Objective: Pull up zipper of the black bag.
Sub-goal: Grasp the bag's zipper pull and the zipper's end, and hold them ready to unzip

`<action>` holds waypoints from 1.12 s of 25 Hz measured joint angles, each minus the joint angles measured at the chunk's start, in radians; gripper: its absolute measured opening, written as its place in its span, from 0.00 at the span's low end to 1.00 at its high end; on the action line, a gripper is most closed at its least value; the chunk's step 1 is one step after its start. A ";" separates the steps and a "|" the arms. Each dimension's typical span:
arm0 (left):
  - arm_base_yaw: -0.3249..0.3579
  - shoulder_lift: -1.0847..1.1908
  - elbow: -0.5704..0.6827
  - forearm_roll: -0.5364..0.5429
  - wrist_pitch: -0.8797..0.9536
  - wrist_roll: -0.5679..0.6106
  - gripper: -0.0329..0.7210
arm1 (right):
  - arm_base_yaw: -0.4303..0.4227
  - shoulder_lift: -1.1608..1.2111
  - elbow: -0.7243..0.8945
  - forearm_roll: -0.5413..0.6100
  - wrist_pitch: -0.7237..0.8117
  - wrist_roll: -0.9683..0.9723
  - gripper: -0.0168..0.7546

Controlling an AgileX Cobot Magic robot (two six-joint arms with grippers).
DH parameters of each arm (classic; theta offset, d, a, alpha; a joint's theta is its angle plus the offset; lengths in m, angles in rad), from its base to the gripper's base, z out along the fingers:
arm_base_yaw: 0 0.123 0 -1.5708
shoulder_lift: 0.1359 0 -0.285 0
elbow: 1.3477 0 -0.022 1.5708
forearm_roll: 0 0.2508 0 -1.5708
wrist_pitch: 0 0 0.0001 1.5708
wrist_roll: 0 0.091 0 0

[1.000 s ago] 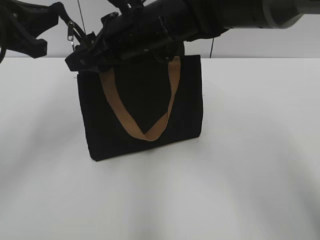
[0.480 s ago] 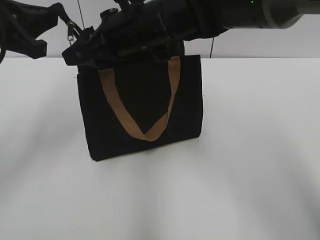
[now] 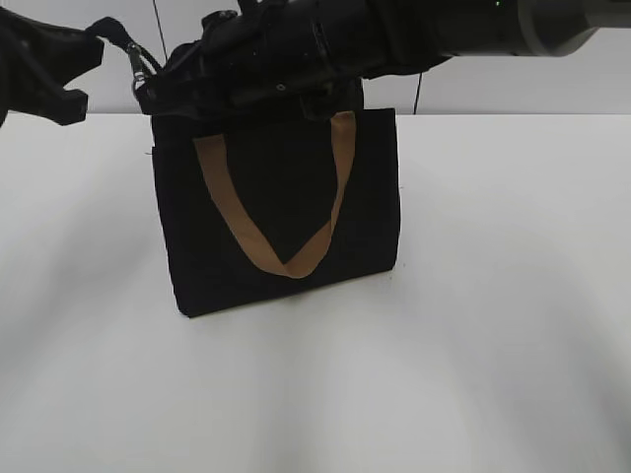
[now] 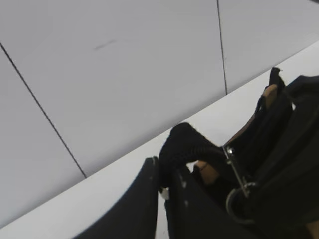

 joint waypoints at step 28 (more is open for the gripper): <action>-0.002 0.000 0.000 -0.003 0.271 0.000 0.08 | -0.103 -0.011 0.000 -0.211 0.117 0.247 0.00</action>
